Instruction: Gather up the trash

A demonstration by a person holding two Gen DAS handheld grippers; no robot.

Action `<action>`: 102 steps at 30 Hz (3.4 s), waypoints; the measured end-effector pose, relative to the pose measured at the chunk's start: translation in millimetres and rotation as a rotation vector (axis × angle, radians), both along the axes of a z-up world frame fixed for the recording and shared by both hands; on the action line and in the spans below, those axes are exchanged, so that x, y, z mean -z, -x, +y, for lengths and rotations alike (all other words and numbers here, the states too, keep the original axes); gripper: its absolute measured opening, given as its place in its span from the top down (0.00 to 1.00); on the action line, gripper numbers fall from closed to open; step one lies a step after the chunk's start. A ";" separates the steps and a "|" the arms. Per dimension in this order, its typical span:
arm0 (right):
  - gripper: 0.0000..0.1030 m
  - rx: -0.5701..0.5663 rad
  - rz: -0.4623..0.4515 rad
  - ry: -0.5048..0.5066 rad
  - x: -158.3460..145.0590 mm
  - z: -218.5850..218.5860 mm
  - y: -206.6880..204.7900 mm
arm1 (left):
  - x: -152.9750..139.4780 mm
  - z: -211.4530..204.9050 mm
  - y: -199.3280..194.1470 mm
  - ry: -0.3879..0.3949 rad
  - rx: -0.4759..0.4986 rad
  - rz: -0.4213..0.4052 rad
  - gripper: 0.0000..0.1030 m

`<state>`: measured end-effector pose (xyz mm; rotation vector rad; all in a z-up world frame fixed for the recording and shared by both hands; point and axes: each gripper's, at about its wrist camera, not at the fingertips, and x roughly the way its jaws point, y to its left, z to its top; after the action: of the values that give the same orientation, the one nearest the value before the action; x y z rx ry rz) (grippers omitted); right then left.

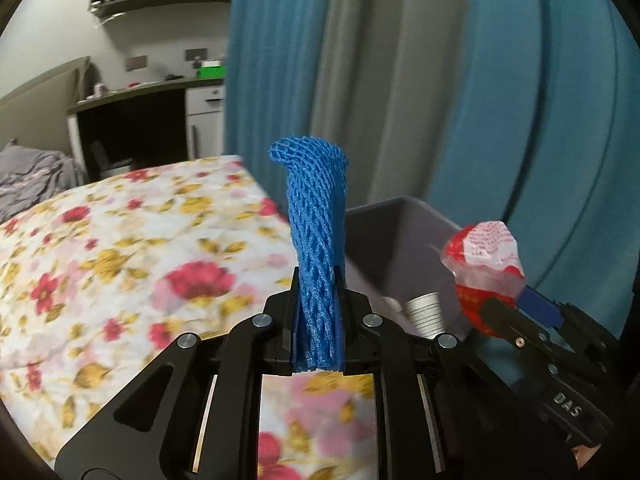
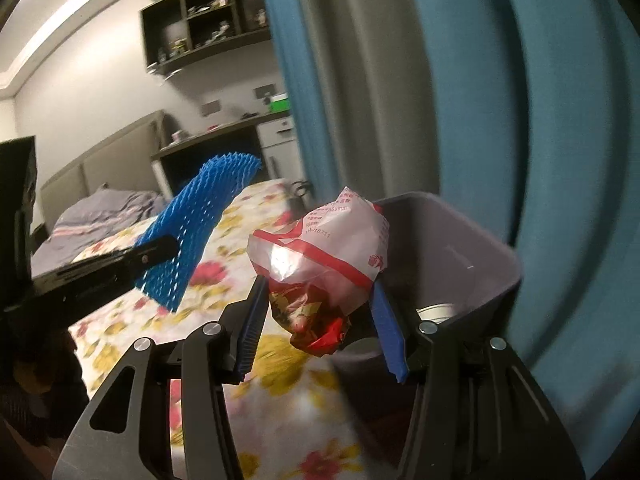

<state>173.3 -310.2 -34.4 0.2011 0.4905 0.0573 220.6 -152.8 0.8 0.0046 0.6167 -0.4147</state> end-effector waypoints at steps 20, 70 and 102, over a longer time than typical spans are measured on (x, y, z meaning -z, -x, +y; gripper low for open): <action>0.51 0.164 0.011 -0.085 8.5 -48.5 -27.3 | 48.8 -86.6 -51.5 0.095 0.198 0.141 0.88; 0.05 0.146 -0.061 0.211 -7.0 93.3 79.4 | 0.3 127.6 135.0 -0.050 -0.329 -0.139 0.06; 0.05 0.117 -0.135 0.240 -22.4 135.7 127.5 | -6.1 149.3 180.3 -0.016 -0.347 -0.151 0.06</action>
<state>45.8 -174.6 -12.0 -0.0098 0.3467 -0.1017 40.3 -3.5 6.9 -0.0549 0.4605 -0.0724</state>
